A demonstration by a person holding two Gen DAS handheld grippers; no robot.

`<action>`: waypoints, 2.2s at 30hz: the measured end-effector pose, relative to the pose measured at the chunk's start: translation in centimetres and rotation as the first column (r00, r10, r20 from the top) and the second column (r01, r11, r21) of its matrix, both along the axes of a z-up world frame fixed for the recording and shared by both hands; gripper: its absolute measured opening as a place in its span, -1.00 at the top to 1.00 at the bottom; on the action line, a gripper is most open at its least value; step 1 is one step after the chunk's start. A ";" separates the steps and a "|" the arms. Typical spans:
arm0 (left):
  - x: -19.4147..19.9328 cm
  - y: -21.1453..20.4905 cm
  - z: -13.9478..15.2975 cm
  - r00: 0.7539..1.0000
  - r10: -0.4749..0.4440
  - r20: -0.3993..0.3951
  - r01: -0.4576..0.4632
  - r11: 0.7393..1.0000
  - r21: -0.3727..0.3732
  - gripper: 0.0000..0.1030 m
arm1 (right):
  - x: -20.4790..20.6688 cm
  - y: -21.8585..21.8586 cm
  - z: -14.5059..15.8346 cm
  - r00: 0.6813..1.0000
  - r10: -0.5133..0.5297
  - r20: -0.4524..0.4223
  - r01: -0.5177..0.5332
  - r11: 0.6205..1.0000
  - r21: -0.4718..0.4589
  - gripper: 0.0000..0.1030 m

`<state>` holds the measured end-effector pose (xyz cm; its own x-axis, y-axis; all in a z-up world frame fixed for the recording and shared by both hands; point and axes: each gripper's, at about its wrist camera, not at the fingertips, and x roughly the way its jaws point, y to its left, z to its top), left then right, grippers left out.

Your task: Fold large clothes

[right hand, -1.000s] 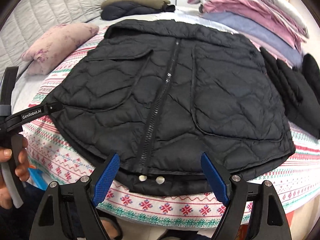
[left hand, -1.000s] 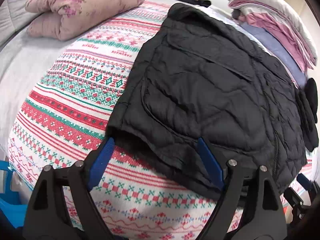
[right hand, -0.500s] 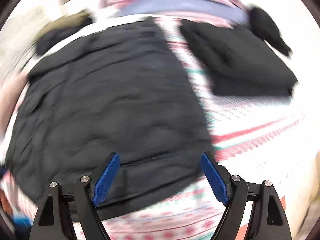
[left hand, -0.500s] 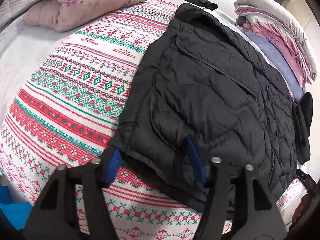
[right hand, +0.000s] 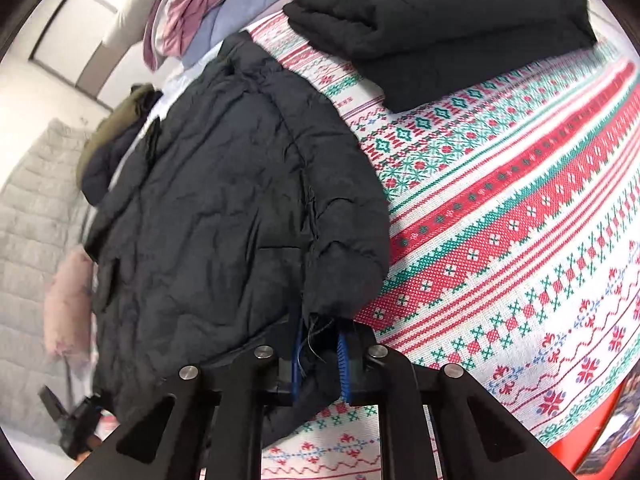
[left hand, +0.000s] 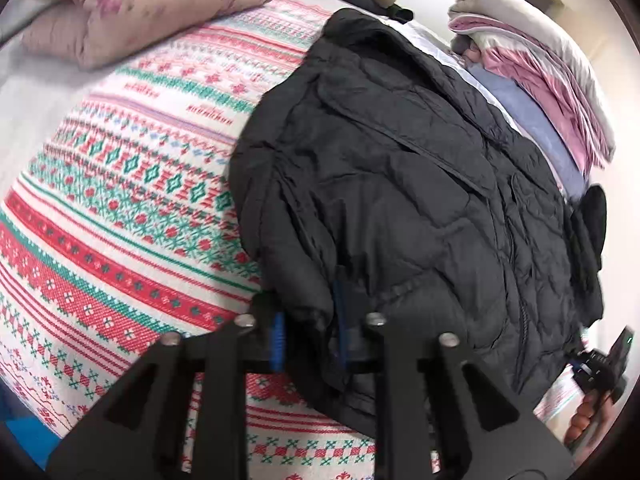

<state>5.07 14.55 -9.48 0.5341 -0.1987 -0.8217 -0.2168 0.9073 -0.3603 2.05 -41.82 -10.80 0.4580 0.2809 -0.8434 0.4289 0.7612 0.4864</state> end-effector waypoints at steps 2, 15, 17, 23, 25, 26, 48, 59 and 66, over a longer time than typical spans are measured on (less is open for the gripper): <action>-0.2 1.7 -0.3 0.998 0.066 -0.013 -0.067 0.996 -0.056 0.12 | -0.5 -0.5 0.2 1.000 -0.021 0.020 0.021 1.000 0.020 0.78; -1.0 4.7 -1.1 0.983 0.183 -0.032 -0.185 0.957 -0.223 0.12 | -0.1 -0.6 -2.0 0.998 -0.059 0.011 0.058 0.996 0.073 0.66; -0.6 3.5 -0.8 0.989 0.149 -0.002 -0.147 0.975 -0.164 0.64 | 0.0 -0.2 -1.7 0.998 -0.054 0.022 0.053 0.998 0.046 0.77; -3.1 2.6 3.2 0.976 0.162 0.148 -0.142 0.981 -0.134 0.84 | -1.1 -0.6 1.7 0.985 -0.091 0.145 0.083 0.995 0.063 0.90; -4.7 2.2 5.4 0.967 0.137 0.214 -0.117 0.987 -0.107 0.85 | -2.1 -0.7 3.8 0.973 -0.092 0.210 0.077 0.994 0.075 0.90; -5.8 1.8 6.7 0.962 0.124 0.245 -0.105 0.991 -0.088 0.85 | -2.5 -0.7 4.7 0.968 -0.086 0.235 0.067 0.994 0.088 0.91; -22.2 2.5 13.2 0.900 0.081 0.427 0.002 0.982 -0.190 0.86 | -16.9 -1.5 13.7 0.839 -0.087 0.538 -0.037 0.976 0.214 0.92; -17.0 2.9 15.3 0.898 0.153 0.413 -0.059 0.971 -0.230 0.86 | -11.2 -0.3 16.5 0.835 -0.068 0.545 -0.059 0.976 0.212 0.92; -10.4 2.9 17.7 0.894 0.233 0.383 -0.126 0.951 -0.283 0.86 | -5.9 -1.2 18.5 0.828 -0.116 0.548 -0.030 0.968 0.250 0.92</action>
<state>-5.32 17.49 8.26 0.8558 -0.2331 -0.4618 -0.1534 0.7382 -0.6569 -3.81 -42.99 7.66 0.8428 0.4074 -0.3518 0.0603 0.5781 0.8137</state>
